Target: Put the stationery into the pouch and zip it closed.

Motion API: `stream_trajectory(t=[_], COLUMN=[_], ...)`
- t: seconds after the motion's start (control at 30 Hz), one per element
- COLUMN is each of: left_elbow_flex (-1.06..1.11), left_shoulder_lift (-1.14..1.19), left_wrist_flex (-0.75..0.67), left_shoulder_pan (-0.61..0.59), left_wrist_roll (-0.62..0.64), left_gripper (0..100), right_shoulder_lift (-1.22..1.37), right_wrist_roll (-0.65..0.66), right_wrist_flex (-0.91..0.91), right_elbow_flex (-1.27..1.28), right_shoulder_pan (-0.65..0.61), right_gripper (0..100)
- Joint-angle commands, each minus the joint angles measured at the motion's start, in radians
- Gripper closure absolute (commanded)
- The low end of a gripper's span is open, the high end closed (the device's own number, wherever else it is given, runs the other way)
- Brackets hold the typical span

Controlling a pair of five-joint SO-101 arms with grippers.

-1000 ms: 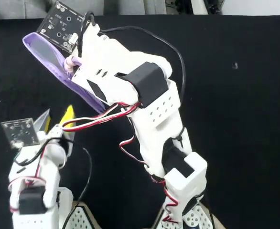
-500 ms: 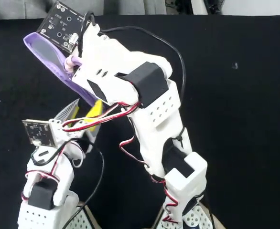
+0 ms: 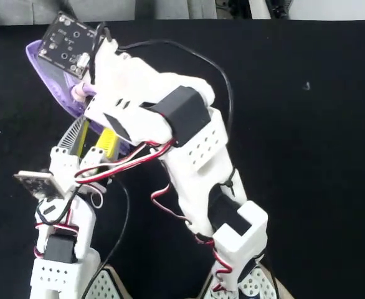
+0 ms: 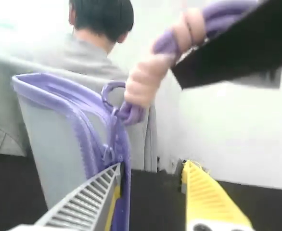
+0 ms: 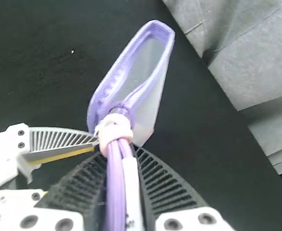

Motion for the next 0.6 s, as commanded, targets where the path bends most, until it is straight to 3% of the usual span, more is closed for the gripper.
stream_trajectory(t=[0.0,0.37,0.43,0.57], left_elbow_flex=[-0.002,-0.028,-0.113,-0.375], left_shoulder_lift=[-0.006,-0.009,-0.009,-0.009], left_wrist_flex=[-0.074,-0.009,0.112,0.529], left_shoulder_pan=[-0.01,-0.077,-0.071,-0.027], left_wrist_roll=[-0.002,-0.051,-0.051,-0.051], left_gripper=[79,79,82,84], right_shoulder_lift=[-0.065,-0.145,-0.14,-0.114], right_wrist_roll=[-0.026,-0.04,-0.04,-0.04], right_wrist_flex=[0.031,0.023,0.018,0.015], right_elbow_flex=[0.018,0.047,0.047,0.045], right_shoulder_pan=[-0.028,-0.032,-0.023,-0.011], right_gripper=[98.8,98.8,98.8,98.8])
